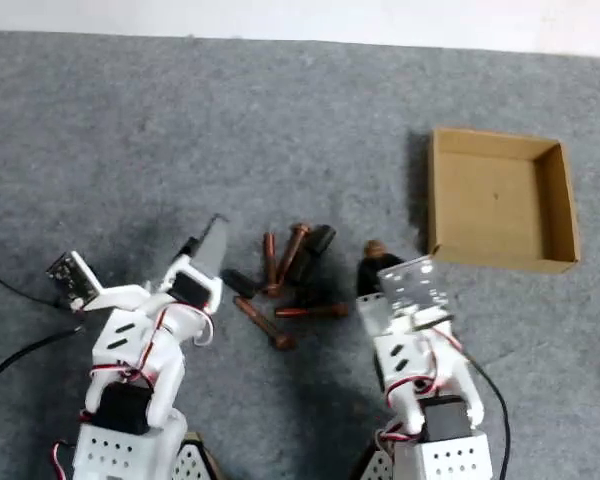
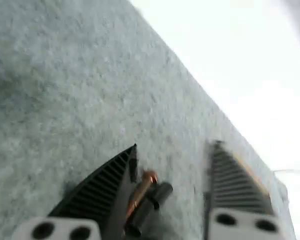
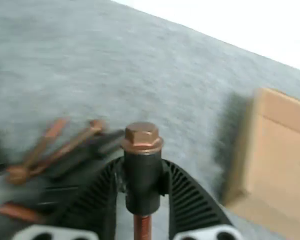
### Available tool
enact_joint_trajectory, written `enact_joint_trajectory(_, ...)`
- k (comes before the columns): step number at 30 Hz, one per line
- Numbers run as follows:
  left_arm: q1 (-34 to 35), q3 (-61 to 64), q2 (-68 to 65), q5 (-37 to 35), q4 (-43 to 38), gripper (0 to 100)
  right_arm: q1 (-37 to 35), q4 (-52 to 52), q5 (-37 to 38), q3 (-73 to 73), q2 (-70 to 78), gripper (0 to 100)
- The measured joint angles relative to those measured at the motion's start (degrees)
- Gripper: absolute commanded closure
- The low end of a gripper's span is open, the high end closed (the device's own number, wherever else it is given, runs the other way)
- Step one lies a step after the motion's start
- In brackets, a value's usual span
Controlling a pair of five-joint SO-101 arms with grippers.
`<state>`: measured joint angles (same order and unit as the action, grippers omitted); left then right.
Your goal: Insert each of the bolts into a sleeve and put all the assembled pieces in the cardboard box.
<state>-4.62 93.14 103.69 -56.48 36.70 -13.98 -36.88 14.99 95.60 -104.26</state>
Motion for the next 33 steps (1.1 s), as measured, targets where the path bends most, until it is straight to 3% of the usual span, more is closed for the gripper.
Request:
enact_joint_trajectory(8,5.4,2.8,-0.1,-0.1,-10.3,99,10.1,-4.0,0.5,-7.5,0.7,99.4)
enact_joint_trajectory(12,5.5,2.9,-0.1,-0.2,-11.3,99,15.1,-2.6,0.7,-14.9,9.8,99.4)
enact_joint_trajectory(16,5.5,2.9,-0.1,-0.2,-11.3,99,17.8,2.0,-0.2,-25.7,28.7,99.4)
enact_joint_trajectory(23,5.5,2.9,-0.1,-0.2,-11.3,99,25.1,4.0,-9.7,-52.9,70.1,98.9)
enact_joint_trajectory(30,6.2,2.9,-0.1,-0.2,-9.8,99,28.0,-4.0,-17.1,-75.7,101.0,97.8)
enact_joint_trajectory(33,6.2,2.9,-0.1,-0.2,-9.8,99,27.7,-8.5,-17.7,-82.0,108.7,89.3)
